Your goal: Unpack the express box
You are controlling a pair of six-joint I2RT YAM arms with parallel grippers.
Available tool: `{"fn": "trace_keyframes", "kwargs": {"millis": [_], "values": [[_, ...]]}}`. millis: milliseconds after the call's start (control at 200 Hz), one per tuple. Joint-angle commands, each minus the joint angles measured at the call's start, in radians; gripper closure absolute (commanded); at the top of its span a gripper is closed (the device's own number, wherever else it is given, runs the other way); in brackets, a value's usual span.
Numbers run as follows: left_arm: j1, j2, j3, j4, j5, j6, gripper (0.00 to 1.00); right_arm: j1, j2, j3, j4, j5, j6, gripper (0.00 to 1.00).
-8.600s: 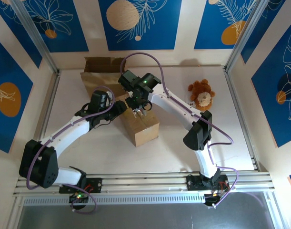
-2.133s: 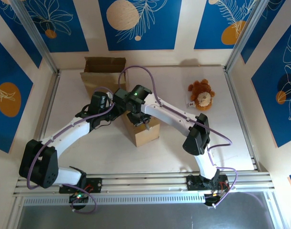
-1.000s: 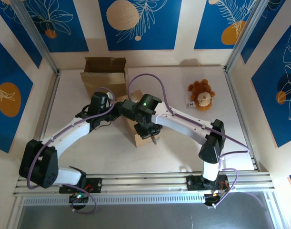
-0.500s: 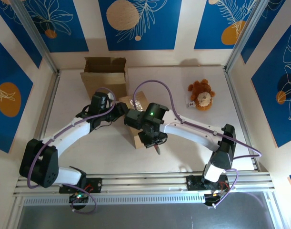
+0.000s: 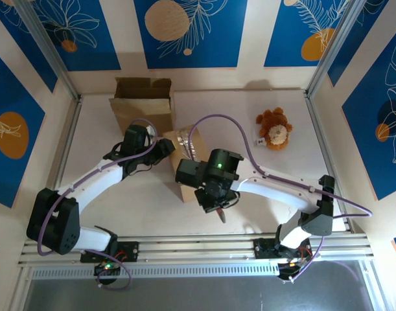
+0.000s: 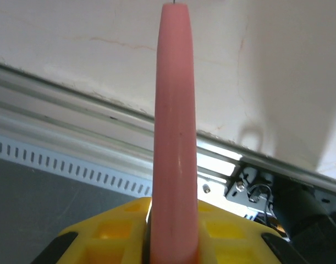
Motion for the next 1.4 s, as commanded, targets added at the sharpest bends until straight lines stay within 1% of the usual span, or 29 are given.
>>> {"fn": "trace_keyframes", "kwargs": {"millis": [0,130,180,240,295,345,415,460,535,670,830,945,1045,1151,1276,1396], "values": [[0.011,0.004,0.047,-0.077,-0.022,0.027,0.46,0.004,-0.068,0.01,-0.115,0.051,0.063,1.0],[0.011,-0.046,0.158,-0.198,-0.027,0.105,0.34,-0.043,-0.144,-0.02,-0.132,0.162,0.099,1.0],[0.011,-0.064,0.212,-0.272,-0.051,0.147,0.32,-0.078,-0.175,-0.06,-0.115,0.185,0.106,1.0],[0.012,-0.081,0.277,-0.359,-0.096,0.201,0.32,-0.125,-0.208,-0.118,-0.077,0.196,0.103,1.0],[0.016,-0.086,0.331,-0.43,-0.146,0.246,0.36,-0.168,-0.231,-0.178,-0.039,0.199,0.101,1.0],[0.025,-0.074,0.378,-0.486,-0.183,0.283,0.42,-0.2,-0.241,-0.231,0.001,0.196,0.094,1.0],[0.046,-0.03,0.438,-0.525,-0.206,0.329,0.52,-0.231,-0.242,-0.294,0.066,0.181,0.085,1.0],[0.063,0.013,0.473,-0.538,-0.203,0.351,0.57,-0.242,-0.232,-0.321,0.106,0.168,0.079,1.0],[0.082,0.101,0.532,-0.539,-0.201,0.386,0.64,-0.244,-0.204,-0.348,0.158,0.152,0.088,1.0],[0.091,0.241,0.604,-0.498,-0.248,0.437,0.69,-0.223,-0.148,-0.381,0.227,0.12,0.13,1.0],[0.092,0.358,0.633,-0.419,-0.251,0.45,0.7,-0.19,-0.087,-0.382,0.274,0.102,0.188,1.0],[0.091,0.405,0.625,-0.362,-0.244,0.449,0.71,-0.193,-0.051,-0.364,0.304,0.096,0.199,1.0],[0.089,0.427,0.605,-0.327,-0.218,0.448,0.71,-0.218,-0.025,-0.336,0.323,0.099,0.18,1.0],[0.081,0.424,0.566,-0.301,-0.178,0.448,0.72,-0.264,-0.001,-0.307,0.365,0.086,0.121,1.0],[0.063,0.377,0.491,-0.286,-0.158,0.449,0.72,-0.339,0.046,-0.254,0.413,0.068,0.028,1.0],[0.041,0.302,0.401,-0.28,-0.149,0.435,0.72,-0.408,0.11,-0.176,0.431,0.068,-0.073,1.0]]}}
